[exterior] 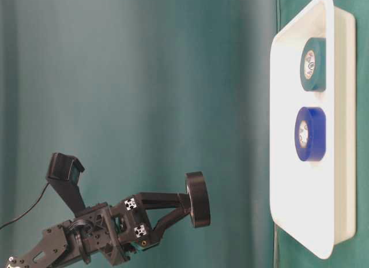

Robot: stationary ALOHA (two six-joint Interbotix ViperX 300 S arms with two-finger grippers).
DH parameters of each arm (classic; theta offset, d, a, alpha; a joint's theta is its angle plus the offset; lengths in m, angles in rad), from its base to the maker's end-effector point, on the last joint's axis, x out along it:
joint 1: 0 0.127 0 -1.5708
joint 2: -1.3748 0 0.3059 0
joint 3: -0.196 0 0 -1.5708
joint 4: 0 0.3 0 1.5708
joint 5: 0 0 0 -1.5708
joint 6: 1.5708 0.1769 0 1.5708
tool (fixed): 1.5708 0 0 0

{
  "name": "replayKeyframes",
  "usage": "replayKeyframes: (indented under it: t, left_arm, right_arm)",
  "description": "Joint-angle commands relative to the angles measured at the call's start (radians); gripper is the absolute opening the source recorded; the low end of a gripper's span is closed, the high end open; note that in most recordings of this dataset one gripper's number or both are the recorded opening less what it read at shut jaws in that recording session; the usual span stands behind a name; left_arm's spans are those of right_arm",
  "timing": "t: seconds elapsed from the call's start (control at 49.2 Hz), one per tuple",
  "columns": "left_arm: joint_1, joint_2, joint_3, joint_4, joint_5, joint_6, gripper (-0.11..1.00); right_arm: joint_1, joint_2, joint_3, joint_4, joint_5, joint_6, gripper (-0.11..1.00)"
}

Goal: Pick up the tape from a random location and place it into the white case.
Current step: 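Lift the black roll and carry it to the tray, then lower the black roll into the tray's left side and open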

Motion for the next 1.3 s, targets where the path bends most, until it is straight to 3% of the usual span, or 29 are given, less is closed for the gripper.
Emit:
replayKeyframes:
  t: [0.0,0.814,1.282]
  left_arm:
    - [0.002,-0.018,-0.011,-0.002,-0.006,-0.002,0.17]
    - [0.002,-0.017,-0.008,-0.003,-0.008,-0.002,0.17]
    - [-0.003,0.147,0.061,-0.005,-0.176,-0.005,0.17]
  right_arm:
    - [0.000,0.009,-0.026,-0.002,-0.003,-0.002,0.85]
    - [0.000,0.009,-0.028,-0.002,0.002,-0.002,0.85]
    - [0.000,0.009,-0.028,-0.002,0.005,-0.002,0.85]
